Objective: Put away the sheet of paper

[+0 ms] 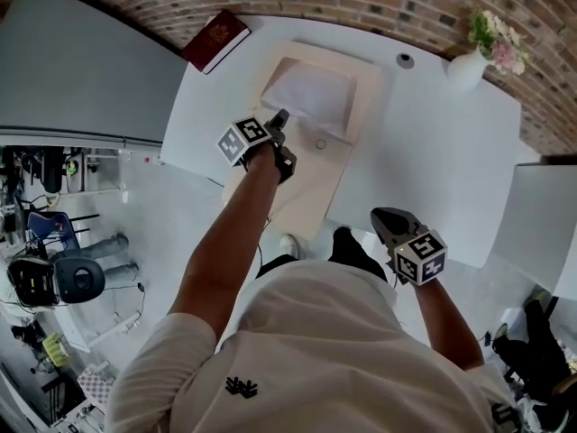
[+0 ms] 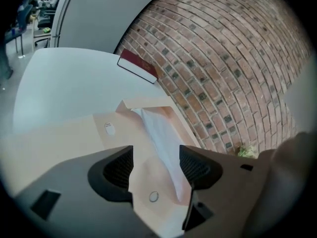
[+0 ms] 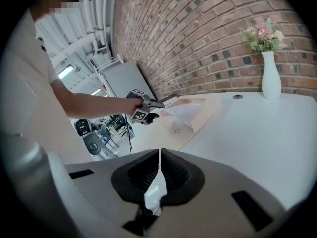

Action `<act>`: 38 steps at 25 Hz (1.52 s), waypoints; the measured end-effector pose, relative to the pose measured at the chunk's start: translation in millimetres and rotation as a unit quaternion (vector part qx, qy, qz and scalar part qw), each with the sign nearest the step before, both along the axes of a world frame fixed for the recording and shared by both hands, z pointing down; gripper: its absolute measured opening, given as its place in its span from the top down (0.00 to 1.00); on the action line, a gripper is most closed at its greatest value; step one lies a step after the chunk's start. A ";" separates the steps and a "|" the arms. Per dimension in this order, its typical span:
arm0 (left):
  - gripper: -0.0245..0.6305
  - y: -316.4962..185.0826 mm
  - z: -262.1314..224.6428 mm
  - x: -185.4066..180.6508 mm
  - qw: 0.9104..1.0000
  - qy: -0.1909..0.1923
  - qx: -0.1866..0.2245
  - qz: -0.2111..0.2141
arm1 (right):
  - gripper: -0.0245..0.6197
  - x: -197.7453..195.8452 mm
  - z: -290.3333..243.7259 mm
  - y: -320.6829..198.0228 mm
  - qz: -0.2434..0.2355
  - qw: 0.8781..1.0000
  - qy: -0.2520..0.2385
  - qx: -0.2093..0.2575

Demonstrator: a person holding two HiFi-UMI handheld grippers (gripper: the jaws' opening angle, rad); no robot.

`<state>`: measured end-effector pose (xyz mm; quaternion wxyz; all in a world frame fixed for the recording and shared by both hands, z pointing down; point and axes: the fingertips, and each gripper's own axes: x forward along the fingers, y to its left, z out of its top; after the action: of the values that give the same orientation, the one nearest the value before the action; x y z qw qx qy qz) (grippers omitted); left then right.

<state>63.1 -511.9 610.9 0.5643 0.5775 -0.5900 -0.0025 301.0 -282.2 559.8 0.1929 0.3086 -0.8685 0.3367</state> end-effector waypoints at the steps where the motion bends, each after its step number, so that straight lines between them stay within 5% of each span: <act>1: 0.54 7.2 -4.1 -3.3 1.000 0.007 0.005 0.006 | 0.90 -8.7 -2.7 3.6 -0.003 1.000 0.003 0.003; 10: 0.55 73.7 -44.7 -36.4 0.993 0.036 0.061 0.089 | 0.90 -86.5 -24.8 27.1 -0.034 0.998 0.032 0.041; 16: 0.80 142.6 -73.1 -74.0 0.985 0.040 0.096 0.140 | 0.90 -141.0 -41.2 54.3 -0.040 0.996 0.048 0.063; 21: 0.90 194.8 -100.5 -102.7 0.974 0.092 0.132 0.159 | 0.91 -179.9 -50.2 82.4 -0.051 0.994 0.063 0.077; 31: 0.93 299.6 -134.0 -174.4 0.949 0.128 0.184 0.223 | 0.91 -255.5 -64.5 134.7 -0.054 0.991 0.076 0.101; 38: 0.93 366.6 -130.4 -207.2 0.931 0.098 0.196 0.292 | 0.92 -298.8 -63.5 167.9 -0.066 0.987 0.087 0.116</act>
<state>-144.2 -145.2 480.5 0.4703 0.8206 -0.3245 -0.0098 2.2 -114.3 496.3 0.2524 0.2985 -0.9001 0.1925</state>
